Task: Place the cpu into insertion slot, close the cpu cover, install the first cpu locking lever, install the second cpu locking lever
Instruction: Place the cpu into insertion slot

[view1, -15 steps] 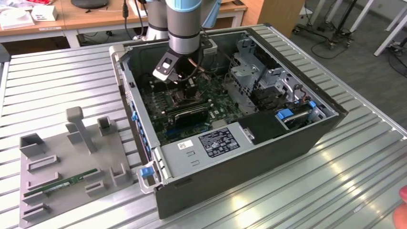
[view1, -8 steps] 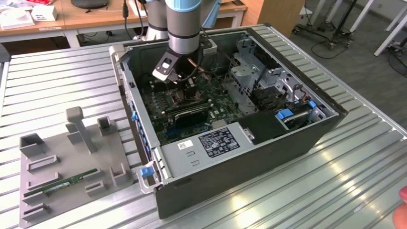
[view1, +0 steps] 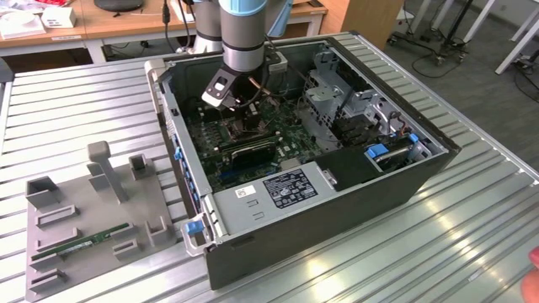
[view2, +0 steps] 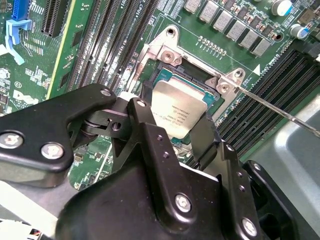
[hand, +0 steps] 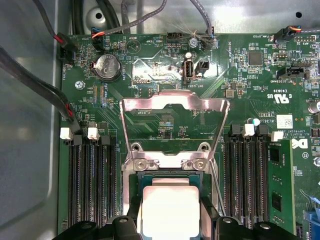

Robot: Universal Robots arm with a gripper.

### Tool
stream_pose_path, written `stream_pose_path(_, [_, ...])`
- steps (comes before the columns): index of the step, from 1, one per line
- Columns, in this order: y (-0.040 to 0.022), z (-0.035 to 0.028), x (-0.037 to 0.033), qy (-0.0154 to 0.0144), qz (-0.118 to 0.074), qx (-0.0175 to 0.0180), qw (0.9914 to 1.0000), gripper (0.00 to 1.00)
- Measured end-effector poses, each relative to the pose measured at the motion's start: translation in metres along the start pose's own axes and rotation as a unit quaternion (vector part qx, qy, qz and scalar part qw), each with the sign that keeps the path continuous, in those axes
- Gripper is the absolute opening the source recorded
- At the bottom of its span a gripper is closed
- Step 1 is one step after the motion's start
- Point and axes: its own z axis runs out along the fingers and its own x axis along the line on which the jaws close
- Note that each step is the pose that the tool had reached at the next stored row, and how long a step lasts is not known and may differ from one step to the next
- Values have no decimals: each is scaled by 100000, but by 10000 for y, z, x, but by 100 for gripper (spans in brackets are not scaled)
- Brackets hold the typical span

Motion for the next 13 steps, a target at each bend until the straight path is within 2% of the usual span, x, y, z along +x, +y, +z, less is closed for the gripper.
stream_pose_path(4, [1,6,4,98,10,-37,100000,55])
stream_pose_path(5, [1,5,3,68,9,-40,100000,55])
stream_pose_path(6, [1,3,2,44,7,-25,100000,60])
stream_pose_path(9, [0,0,0,10,0,-3,100000,60])
stream_pose_path(13, [2,-45,1,12,2,0,100000,60])
